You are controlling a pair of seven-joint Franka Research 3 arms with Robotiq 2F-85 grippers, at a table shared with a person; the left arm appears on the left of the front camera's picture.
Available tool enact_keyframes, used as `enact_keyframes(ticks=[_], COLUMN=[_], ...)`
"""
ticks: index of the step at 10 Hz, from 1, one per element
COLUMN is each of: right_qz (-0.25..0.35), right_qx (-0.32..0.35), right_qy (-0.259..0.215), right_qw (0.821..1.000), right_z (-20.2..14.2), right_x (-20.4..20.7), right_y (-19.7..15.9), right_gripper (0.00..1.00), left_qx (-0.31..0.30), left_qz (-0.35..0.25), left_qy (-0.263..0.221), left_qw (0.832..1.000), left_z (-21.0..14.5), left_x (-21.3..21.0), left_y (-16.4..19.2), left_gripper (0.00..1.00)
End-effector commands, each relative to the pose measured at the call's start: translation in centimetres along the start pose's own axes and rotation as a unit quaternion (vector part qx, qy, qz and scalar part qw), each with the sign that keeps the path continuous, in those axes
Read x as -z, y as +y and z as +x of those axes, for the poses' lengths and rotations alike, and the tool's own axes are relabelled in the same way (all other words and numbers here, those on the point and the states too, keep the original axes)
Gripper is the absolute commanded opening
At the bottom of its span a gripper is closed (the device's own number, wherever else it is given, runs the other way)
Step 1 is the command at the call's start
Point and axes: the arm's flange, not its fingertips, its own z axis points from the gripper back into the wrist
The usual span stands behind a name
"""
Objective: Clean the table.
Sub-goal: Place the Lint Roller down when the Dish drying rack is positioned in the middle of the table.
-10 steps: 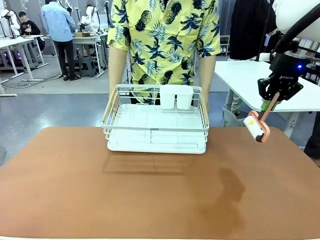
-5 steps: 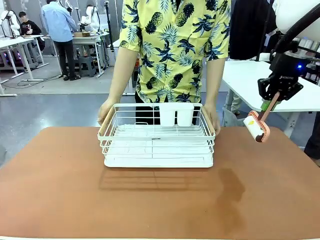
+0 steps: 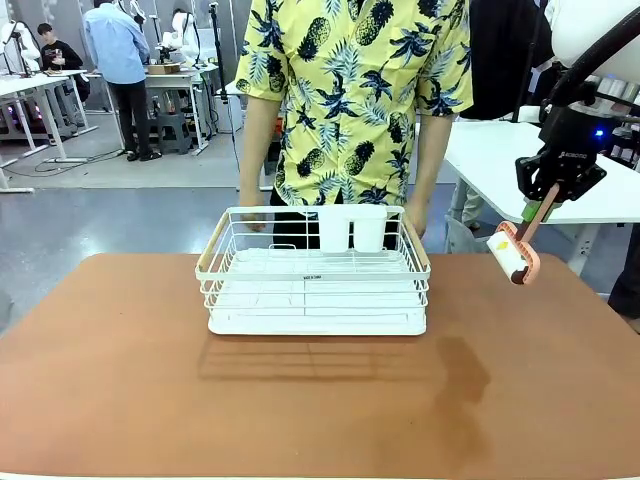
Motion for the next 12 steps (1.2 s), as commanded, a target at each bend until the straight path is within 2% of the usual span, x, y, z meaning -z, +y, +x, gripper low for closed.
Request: enact_keyframes(ticks=[1,12], right_qz=[-0.001,-0.001], right_qx=[-0.002,-0.002], right_qy=[0.002,0.002], right_qw=[1.0,1.0], right_z=[0.24,0.24], right_x=[-0.25,-0.25], right_y=[0.24,0.24], right_gripper=[0.21,0.21], left_qx=[0.005,0.005], left_qz=[-0.009,-0.009], left_qy=[-0.001,-0.001], left_qw=[1.0,1.0], left_z=[-0.08,-0.08], left_x=[-0.23,-0.23], left_y=[-0.17,-0.17], left_gripper=[1.0,1.0])
